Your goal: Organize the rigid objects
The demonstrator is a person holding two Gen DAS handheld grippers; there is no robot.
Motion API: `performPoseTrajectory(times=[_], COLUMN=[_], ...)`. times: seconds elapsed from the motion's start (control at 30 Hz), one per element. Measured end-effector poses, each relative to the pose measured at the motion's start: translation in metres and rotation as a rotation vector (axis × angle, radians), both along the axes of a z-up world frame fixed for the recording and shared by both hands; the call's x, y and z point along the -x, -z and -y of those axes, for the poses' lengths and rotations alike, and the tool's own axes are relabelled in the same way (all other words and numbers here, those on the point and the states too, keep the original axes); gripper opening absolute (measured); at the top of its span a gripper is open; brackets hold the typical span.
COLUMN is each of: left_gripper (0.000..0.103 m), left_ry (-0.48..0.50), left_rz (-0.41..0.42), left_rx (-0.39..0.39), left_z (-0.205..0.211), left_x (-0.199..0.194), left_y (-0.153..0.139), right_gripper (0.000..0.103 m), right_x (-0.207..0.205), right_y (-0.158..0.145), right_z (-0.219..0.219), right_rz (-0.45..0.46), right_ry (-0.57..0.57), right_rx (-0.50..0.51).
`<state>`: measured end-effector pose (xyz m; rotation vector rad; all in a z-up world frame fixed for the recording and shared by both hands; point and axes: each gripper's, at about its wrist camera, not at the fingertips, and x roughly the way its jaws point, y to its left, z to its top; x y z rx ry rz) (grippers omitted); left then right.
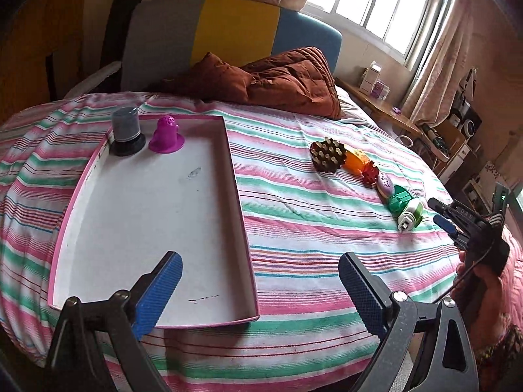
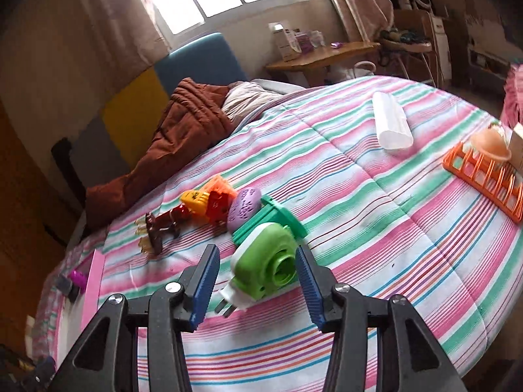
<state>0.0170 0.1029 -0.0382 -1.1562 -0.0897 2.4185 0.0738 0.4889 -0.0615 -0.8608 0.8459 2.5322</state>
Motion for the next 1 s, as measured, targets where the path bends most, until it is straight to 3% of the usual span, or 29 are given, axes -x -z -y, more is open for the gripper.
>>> performPoseTrajectory(times=[0.1, 0.23, 0.6, 0.7, 0.8, 1.0], left_gripper=[0.097, 0.097, 0.097, 0.097, 0.098, 0.098], left_ry=[0.004, 0.014, 0.012, 0.008, 0.009, 0.033], left_rz=[0.002, -0.002, -0.003, -0.004, -0.003, 0.019], left_rx=[0.010, 0.028, 0.052, 0.054, 0.049, 0.046], left_z=[-0.004, -0.008, -0.010, -0.009, -0.010, -0.020], left_x=[-0.004, -0.007, -0.009, -0.010, -0.011, -0.010], left_y=[0.001, 0.002, 0.002, 0.001, 0.001, 0.006], right_gripper=[0.050, 0.049, 0.050, 0.050, 0.050, 0.050], right_x=[0.010, 0.022, 0.059, 0.051, 0.037, 0.041], right_y=[0.016, 0.032, 0.023, 0.016, 0.007, 0.005], right_z=[-0.026, -0.033, 0.065, 0.069, 0.060, 0.017], right_rz=[0.007, -0.023, -0.033, -0.057, -0.058, 0.100], right_ry=[0.013, -0.051, -0.368, -0.363, -0.299, -0.202], right_rx=[0.123, 0.252, 0.177, 0.137, 0.015, -0.188])
